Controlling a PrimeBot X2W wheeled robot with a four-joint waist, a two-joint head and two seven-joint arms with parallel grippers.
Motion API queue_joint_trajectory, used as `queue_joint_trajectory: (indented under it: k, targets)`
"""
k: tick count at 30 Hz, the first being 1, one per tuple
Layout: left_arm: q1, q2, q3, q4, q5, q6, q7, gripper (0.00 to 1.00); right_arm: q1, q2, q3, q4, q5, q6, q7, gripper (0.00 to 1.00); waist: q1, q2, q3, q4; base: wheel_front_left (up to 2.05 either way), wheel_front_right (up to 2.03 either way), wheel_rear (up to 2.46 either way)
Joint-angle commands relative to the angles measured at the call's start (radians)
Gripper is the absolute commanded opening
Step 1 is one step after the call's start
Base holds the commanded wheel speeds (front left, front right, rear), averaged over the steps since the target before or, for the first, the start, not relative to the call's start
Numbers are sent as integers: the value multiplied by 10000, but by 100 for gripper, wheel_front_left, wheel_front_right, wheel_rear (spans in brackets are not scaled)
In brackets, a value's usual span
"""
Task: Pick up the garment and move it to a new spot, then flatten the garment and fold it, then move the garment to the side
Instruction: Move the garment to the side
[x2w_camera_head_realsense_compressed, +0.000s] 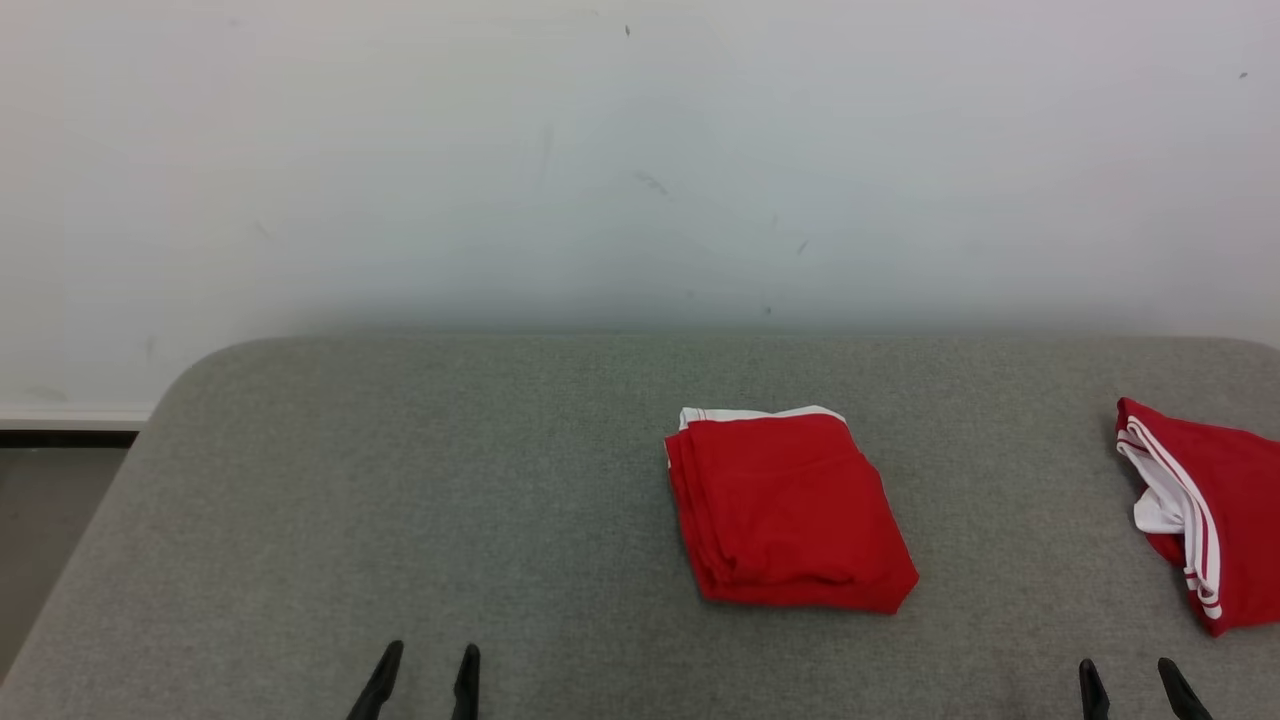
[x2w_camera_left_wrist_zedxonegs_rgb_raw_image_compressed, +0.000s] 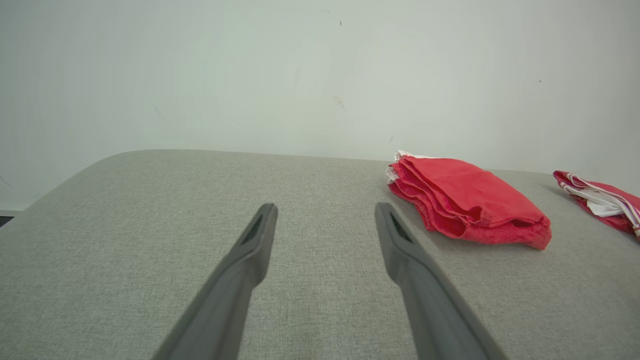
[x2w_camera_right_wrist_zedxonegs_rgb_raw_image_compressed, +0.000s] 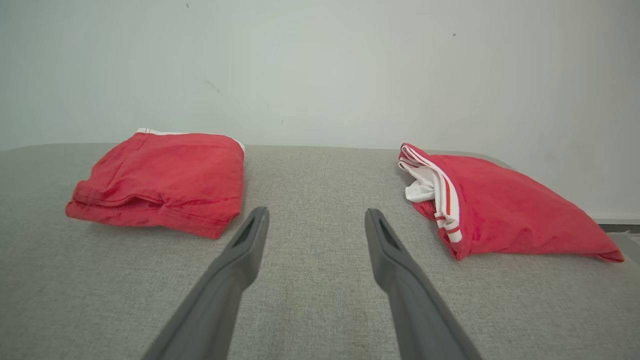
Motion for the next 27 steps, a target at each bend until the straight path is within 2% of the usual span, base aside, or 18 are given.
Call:
queue_joint_trajectory:
  k: [1,9,13,17,23,27]
  targets:
    - [88,29,27,2,-2,-17,1,100,128,18,1,61,53,4,-53,100,0,-1,5,-15,0,0,0]
    - [74,29,22,-25,87,-62,2,100,95,37,136,109,165,4,-32,100,0,-1,77,33,0,0,0]
    - [80,29,19,-22,94,-60,2,100,-201,-69,557,-66,1069,4,414,100,0,-1,178,82,0,0,0]
    - [-54,29,-20,33,144,-128,2,100,-771,-767,1054,-268,2297,1,1717,100,0,-1,412,169,0,0,0]
    - [-407,45,-231,159,238,-259,2,100,-2243,-1796,1881,-90,3891,3,4775,100,0,-1,892,618,0,0,0]
    - [-751,46,-462,270,166,-334,2,100,-3566,-1893,1793,557,4763,4,6103,100,0,-1,1326,1182,0,0,0]
